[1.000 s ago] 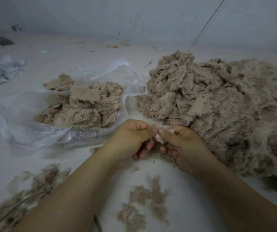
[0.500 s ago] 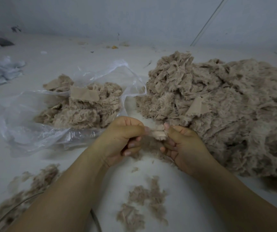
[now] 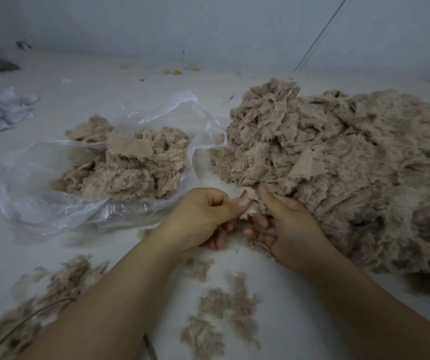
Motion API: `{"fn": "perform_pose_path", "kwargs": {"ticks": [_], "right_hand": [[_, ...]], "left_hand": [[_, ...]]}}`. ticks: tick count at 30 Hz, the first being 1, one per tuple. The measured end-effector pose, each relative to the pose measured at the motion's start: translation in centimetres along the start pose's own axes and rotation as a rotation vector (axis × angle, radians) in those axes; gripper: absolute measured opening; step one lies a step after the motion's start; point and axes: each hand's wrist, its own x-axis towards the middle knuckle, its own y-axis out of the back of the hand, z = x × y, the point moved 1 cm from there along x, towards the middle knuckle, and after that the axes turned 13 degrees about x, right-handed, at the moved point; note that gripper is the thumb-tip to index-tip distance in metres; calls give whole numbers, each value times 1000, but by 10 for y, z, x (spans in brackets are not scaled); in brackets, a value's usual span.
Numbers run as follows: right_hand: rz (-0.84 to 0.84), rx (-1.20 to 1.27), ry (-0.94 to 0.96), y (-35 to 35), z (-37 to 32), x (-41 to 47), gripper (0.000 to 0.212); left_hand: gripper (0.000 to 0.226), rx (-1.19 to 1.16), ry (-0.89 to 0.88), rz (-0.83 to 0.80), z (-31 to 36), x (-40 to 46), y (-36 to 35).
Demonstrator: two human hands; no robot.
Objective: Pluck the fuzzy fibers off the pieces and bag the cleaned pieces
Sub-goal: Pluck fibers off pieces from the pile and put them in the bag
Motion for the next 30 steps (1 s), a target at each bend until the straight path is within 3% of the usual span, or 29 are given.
{"fn": "perform_pose_path", "kwargs": {"ticks": [2, 4, 6, 10, 11, 13, 15, 18, 20, 23, 24, 27, 30], "right_hand": [[-11, 8, 0, 0, 0, 1, 46], [-104, -60, 17, 2, -1, 1, 48], [-171, -121, 21, 2, -1, -1, 41], [-133, -76, 2, 3, 0, -1, 17], [-117, -54, 1, 3, 0, -1, 23], [-87, -56, -2, 2, 1, -1, 39], [-86, -74, 7, 1, 2, -1, 35], [-95, -65, 7, 3, 1, 0, 44], [-137, -44, -2, 4, 0, 0, 44], [-184, -76, 6, 3, 1, -2, 10], [-178, -75, 2, 2, 0, -1, 8], [-143, -19, -18, 2, -2, 0, 17], [-82, 1, -9, 2, -2, 1, 37]], "left_hand": [[31, -36, -41, 30, 0, 1, -2], [34, -30, -50, 16, 1, 0, -2], [35, -69, -31, -35, 2, -1, -3], [27, -151, 49, -2, 2, 0, -2], [28, -111, 45, 12, 0, 1, -1], [19, 79, -39, 91, -1, 2, 0], [10, 202, -181, 127, -1, 1, -2], [4, 143, -253, 120, 1, 0, -7], [25, 204, -235, 221, -2, 2, -6], [33, 146, -138, 261, -1, 2, -7], [34, 75, -79, 270, -1, 3, -5], [33, -1, -3, 305, 0, 4, -2], [32, 234, -176, 343, 3, 1, -5]]}}
